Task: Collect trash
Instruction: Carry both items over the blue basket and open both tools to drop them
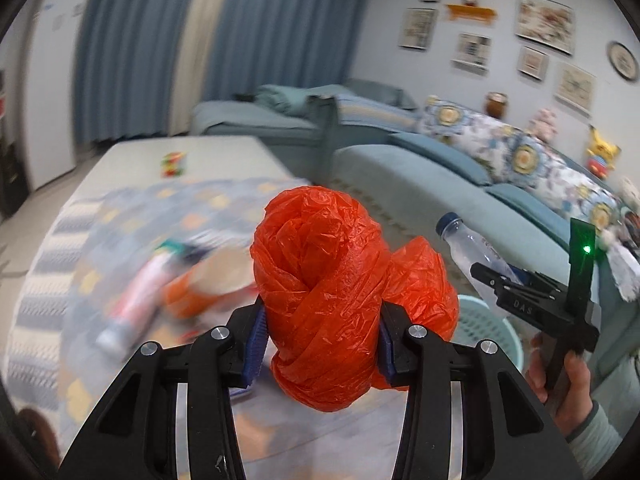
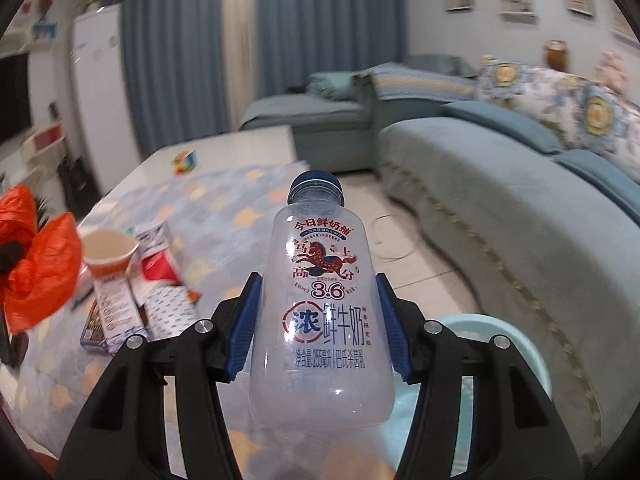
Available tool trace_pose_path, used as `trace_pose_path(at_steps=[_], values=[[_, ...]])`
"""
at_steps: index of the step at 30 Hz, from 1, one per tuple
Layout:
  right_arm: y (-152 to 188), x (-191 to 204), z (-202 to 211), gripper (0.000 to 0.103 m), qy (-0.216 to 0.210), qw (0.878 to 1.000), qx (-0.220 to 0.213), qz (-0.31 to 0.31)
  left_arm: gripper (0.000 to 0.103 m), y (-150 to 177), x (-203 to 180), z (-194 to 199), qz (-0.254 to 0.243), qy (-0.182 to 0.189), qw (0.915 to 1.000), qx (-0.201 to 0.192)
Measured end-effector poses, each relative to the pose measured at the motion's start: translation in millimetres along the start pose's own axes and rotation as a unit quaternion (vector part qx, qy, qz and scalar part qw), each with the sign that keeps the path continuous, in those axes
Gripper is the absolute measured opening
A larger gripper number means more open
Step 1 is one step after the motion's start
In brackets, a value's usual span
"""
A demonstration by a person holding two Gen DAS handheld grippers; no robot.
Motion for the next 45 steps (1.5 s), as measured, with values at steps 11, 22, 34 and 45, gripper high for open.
trace_pose_path(at_steps=[11,22,34,45], values=[[66,-104,29,0.052,0.161,0.982,0.056,-0.076,0.042,23,-129,-118,-0.053,0.079,0.9909,0.095],[172,-139,-14,0.052,0.175,0.952,0.184,-0.173,0.043,96,-179,-201,-0.111,0.093,0.9678,0.206],[185,-143,-19,0.056,0.145,0.950,0.194,-0.195,0.071,114,-186,-209,-0.135,0.096,0.9592,0.229],[176,-134,5,0.056,0.135,0.959,0.156,-0.195,0.089,83,-174,-177,-0.089,0.155,0.9681,0.176]])
Point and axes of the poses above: each gripper's, at about its wrist camera, not at the fingertips, and z roughly against the way its jaws point, x to its left, y to its underside, the point moved 3 cm from there along -z, roughly the way its jaws point, and after that the axes turned 4 degrees about z, right-handed, at the moved point
